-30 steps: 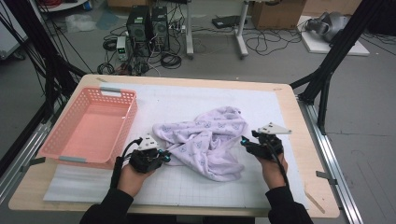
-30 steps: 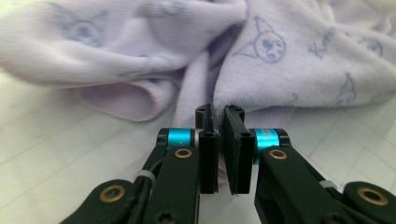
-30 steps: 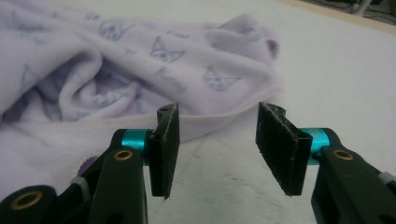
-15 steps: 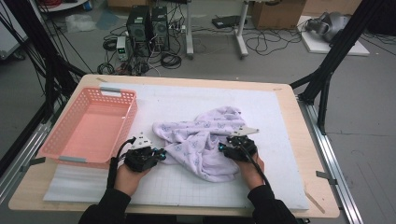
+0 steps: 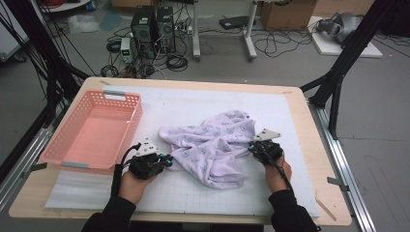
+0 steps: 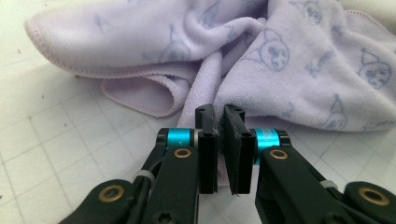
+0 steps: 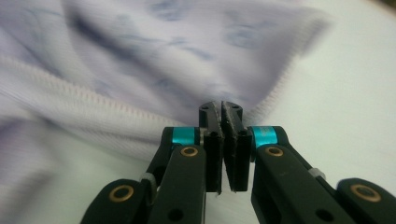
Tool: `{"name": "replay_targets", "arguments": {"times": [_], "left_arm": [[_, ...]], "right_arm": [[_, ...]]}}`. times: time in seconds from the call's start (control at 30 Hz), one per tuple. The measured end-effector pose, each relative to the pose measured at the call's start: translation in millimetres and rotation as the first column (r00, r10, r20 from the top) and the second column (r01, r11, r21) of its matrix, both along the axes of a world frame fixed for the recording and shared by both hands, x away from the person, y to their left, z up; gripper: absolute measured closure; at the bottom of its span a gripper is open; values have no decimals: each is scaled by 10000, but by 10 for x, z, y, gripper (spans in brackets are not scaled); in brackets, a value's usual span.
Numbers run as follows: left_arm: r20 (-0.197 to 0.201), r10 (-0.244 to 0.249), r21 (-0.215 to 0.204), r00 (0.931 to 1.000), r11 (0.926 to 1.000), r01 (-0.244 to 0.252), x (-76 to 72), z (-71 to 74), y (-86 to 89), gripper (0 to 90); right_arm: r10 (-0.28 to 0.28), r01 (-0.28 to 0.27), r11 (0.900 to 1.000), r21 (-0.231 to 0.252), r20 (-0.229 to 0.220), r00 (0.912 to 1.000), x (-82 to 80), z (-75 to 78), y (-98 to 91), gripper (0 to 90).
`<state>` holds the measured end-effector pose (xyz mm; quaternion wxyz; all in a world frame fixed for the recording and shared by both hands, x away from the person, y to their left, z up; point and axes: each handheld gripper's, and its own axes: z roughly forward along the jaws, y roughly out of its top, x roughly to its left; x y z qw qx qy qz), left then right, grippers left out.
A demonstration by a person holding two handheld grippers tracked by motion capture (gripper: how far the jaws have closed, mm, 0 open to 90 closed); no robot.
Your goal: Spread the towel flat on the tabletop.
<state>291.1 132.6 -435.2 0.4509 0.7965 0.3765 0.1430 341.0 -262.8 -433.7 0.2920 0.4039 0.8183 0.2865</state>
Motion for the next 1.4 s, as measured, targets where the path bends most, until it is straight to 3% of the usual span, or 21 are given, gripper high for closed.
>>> {"name": "replay_targets", "arguments": {"times": [0.13,0.27,0.3,0.37,0.47,0.53,0.6,0.67,0.73,0.83,0.93,0.97,1.03,1.1,1.13,1.23,1.4], "left_arm": [[96,-58,194,9999,9998,57,3,-20,-88,847],[265,142,305,9995,9994,-150,27,-20,-89,850],[232,151,233,9996,9996,-156,32,-23,-81,850],[197,96,271,9998,9996,-101,32,-28,-76,848],[285,100,182,9995,9998,-105,23,-32,-74,832],[347,98,143,9994,9998,-103,16,-27,-63,825],[371,103,107,9993,9999,-107,14,-26,-51,826],[404,102,61,9991,9999,-105,10,-24,-53,827],[430,86,22,9990,10000,-87,5,-20,-55,828],[451,91,23,9989,10000,-92,7,-19,-56,829],[494,104,47,9987,9999,-106,11,-18,-55,831],[510,130,38,9986,9999,-132,9,-17,-55,832],[507,141,37,9986,9999,-143,11,-19,-55,834],[498,158,75,9986,9998,-162,15,-26,-61,835],[520,183,119,9985,9998,-189,22,-29,-68,837],[533,274,225,9982,9993,-286,63,-37,-87,839],[467,662,399,9967,9969,-680,113,-36,-124,843]], "right_arm": [[-903,921,9951,-347,506,9946,48,-12,-198,875],[-1846,1890,9814,-342,1046,9772,88,-10,-305,875],[-2060,2111,9767,-378,1080,9726,100,-20,-322,874],[-2292,2320,9721,-347,698,9709,118,-65,-319,855],[-1781,1834,9822,-416,1081,9781,52,-50,-193,744],[-1503,1480,9886,278,1248,9807,-7,42,-147,670],[-1169,1017,9883,1137,1363,9837,-82,142,-96,629],[-659,407,9827,1808,1355,9886,-155,223,-37,608],[110,-383,9649,2600,1057,9943,-211,254,46,546],[1049,-1174,9543,2746,600,9927,-272,225,218,514],[1616,-1577,9505,2676,74,9868,-276,157,379,503],[1724,-1632,9538,2522,-147,9849,-264,119,426,513],[1845,-1666,9646,2046,-717,9802,-227,23,497,616],[2033,-1834,9690,1654,-1127,9726,-180,-57,522,772],[2157,-1970,9670,1615,-1076,9705,-166,-67,524,831],[2219,-2087,9690,1325,-938,9705,-130,-28,499,860],[1340,-1304,9878,850,-387,9902,-38,20,333,862]]}}
